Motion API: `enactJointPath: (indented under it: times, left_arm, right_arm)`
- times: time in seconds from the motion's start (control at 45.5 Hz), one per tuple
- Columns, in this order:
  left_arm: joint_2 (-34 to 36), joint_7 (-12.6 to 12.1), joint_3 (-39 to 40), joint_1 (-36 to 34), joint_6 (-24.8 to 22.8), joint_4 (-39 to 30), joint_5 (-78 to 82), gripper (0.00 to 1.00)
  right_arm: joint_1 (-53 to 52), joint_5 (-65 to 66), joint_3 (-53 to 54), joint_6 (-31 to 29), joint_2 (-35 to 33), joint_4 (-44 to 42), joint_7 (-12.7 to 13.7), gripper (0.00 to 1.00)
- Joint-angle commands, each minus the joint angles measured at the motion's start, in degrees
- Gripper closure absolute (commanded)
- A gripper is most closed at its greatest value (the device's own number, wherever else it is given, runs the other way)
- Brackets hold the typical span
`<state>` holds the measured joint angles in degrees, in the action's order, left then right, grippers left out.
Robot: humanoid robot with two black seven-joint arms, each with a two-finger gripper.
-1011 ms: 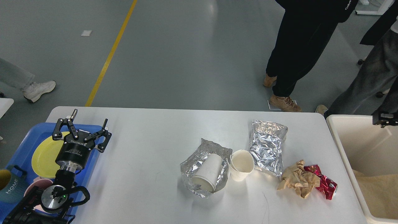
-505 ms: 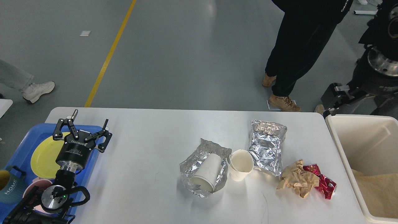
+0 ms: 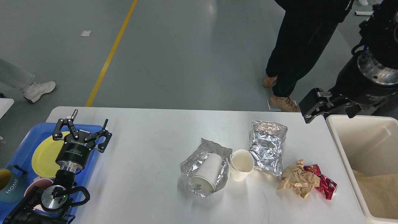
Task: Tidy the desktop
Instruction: 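Move the right gripper toward the crumpled foil bag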
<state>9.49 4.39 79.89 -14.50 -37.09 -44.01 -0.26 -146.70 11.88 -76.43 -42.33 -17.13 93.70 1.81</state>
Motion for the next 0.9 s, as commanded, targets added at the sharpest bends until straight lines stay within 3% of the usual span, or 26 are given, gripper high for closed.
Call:
enactJointPath:
  times: [0.0,0.439,0.703,0.879]
  left_arm:
    - [0.00,0.00,0.01,-0.01,0.00,-0.03,0.00,0.03]
    - [0.00,0.00,0.09,0.08,0.00,-0.03,0.00,0.03]
    - [0.00,0.00,0.09,0.00,0.00,-0.03,0.00,0.03]
    - [0.00,0.00,0.09,0.00,0.00,-0.03,0.00,0.03]
  right_arm:
    - [7.99,-0.01,0.76,4.88,0.52,-5.97,0.04,0.00]
    - [52.29,-0.89,9.02,21.06,3.59,-37.52,0.66,0.00]
    - [70.84,-1.07,17.97,22.21,7.81,-54.92,0.83,0.00]
    - [75.15,-0.98,19.65,22.82,10.54,-59.59,2.41,0.00]
